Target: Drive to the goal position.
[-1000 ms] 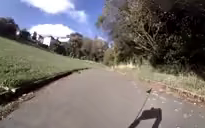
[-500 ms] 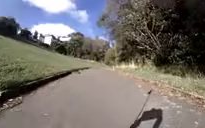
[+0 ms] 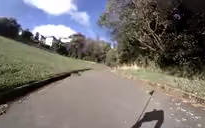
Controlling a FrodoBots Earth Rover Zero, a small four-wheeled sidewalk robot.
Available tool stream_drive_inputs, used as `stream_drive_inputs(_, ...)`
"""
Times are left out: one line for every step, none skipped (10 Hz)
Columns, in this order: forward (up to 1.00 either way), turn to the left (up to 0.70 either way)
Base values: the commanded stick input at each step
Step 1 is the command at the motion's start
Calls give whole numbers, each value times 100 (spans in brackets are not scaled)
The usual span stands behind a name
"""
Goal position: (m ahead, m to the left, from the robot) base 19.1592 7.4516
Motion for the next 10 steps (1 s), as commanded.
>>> stream_drive_inputs(70, 0)
stream_drive_inputs(70, 0)
stream_drive_inputs(70, 0)
stream_drive_inputs(70, 0)
stream_drive_inputs(70, 0)
stream_drive_inputs(70, 0)
stream_drive_inputs(70, 0)
stream_drive_inputs(70, 0)
stream_drive_inputs(70, 0)
stream_drive_inputs(70, 0)
